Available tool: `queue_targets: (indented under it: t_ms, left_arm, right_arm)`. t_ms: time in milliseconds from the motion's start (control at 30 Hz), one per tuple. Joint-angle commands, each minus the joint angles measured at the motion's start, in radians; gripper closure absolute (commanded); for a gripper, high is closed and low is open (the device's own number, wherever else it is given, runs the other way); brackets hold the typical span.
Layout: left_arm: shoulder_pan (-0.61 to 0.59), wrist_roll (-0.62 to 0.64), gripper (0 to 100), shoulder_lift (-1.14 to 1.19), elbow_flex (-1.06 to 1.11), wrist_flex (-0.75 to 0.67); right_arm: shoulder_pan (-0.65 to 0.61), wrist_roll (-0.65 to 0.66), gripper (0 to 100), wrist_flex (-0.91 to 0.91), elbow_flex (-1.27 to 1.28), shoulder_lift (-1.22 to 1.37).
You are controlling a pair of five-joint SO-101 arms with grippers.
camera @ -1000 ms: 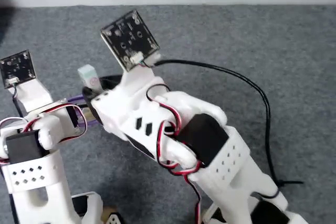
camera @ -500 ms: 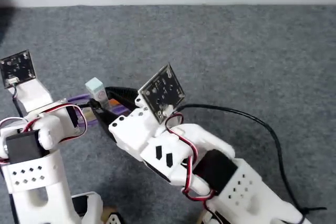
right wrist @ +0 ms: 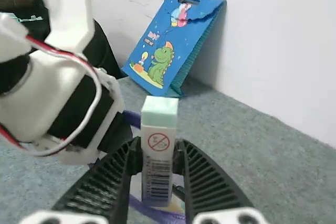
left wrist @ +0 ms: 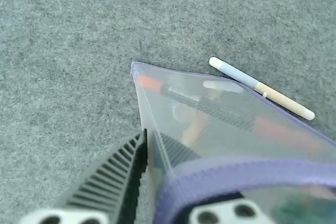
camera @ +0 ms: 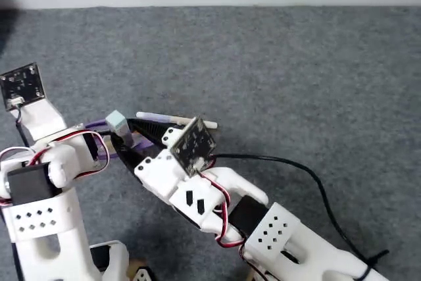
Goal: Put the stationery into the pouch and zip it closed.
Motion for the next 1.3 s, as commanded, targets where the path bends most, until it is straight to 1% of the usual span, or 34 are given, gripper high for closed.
queue_targets:
  t_ms: [0, 167, 200, 400, 500, 567, 700, 867, 933, 1100, 1267]
  left_arm:
    - [-0.002, 0.008, 99, 0.006, -0.013, -0.031]
    - [-0.002, 0.008, 99, 0.008, -0.013, -0.031]
    - [-0.002, 0.008, 99, 0.008, -0.013, -0.031]
    - [-0.002, 0.008, 99, 0.008, -0.013, -0.031]
    - [-0.003, 0.008, 99, 0.002, -0.013, -0.031]
    - [-0.009, 0.008, 99, -0.002, -0.018, -0.031]
    - [-0.011, 0.008, 99, -0.002, -0.022, -0.031]
    - [-0.011, 0.008, 99, -0.002, -0.022, -0.031]
    - [-0.011, 0.008, 99, -0.002, -0.022, -0.032]
    - [-0.011, 0.008, 99, -0.002, -0.022, -0.032]
    - [-0.009, 0.008, 99, -0.002, -0.019, -0.032]
  right_arm:
    - [-0.010, 0.035, 96.9, -0.054, 0.008, -0.027]
    - [0.007, 0.037, 81.7, -0.054, 0.002, 0.007]
    - [0.007, 0.035, 80.1, -0.054, -0.005, 0.008]
    - [0.010, 0.035, 85.5, -0.047, -0.077, 0.007]
    - [0.042, 0.026, 86.4, 0.061, -0.170, 0.005]
    - [0.101, -0.026, 86.4, 0.154, -0.255, 0.007]
    - [0.271, -0.160, 86.4, 0.371, -0.404, 0.038]
    - [0.446, -0.232, 86.5, 0.558, -0.503, 0.148]
    - [0.473, -0.230, 86.4, 0.601, -0.531, 0.217]
    - [0.473, -0.218, 86.2, 0.693, -0.638, 0.430]
    - [0.472, -0.074, 86.2, 0.792, -0.784, 0.671]
